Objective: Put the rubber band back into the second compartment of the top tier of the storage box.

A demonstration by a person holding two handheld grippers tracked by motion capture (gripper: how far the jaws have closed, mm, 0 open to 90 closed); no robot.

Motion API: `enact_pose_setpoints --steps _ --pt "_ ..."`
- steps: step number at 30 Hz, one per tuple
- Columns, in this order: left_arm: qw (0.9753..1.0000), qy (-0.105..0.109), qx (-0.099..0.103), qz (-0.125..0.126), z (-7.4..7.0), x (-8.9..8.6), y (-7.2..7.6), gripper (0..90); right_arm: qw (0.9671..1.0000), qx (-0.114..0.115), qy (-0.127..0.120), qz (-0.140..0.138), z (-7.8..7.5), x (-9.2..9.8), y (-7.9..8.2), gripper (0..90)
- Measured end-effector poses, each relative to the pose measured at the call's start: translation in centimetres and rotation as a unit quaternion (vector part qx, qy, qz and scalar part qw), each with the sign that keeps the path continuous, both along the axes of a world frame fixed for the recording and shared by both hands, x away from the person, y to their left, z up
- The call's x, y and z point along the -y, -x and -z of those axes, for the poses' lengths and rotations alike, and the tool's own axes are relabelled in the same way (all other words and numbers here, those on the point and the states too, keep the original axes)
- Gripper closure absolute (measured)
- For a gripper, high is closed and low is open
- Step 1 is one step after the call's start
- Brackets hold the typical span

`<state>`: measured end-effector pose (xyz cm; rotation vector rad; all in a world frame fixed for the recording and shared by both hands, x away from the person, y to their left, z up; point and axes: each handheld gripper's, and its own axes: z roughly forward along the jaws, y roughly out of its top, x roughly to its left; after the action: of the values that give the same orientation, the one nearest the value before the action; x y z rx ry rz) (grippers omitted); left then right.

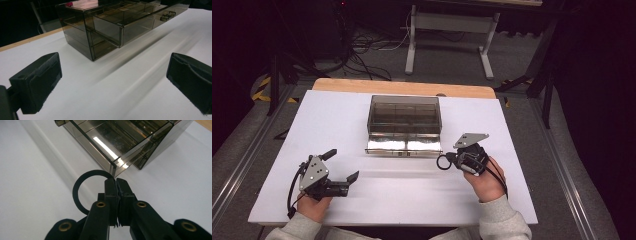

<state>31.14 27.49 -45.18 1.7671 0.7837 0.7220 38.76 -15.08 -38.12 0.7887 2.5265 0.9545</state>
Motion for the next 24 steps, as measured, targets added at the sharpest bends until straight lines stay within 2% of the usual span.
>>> enact_pose_setpoints --steps 10,24 --pt "1.0 0.001 0.0 -0.001 0.0 0.0 0.0 0.9 0.9997 0.019 -0.013 -0.004 -1.0 0.2 0.5 88.5" --pt "1.0 0.0 0.001 -0.004 0.0 0.0 0.0 0.9 0.9992 0.034 -0.018 -0.009 -2.2 -0.3 0.7 88.4"
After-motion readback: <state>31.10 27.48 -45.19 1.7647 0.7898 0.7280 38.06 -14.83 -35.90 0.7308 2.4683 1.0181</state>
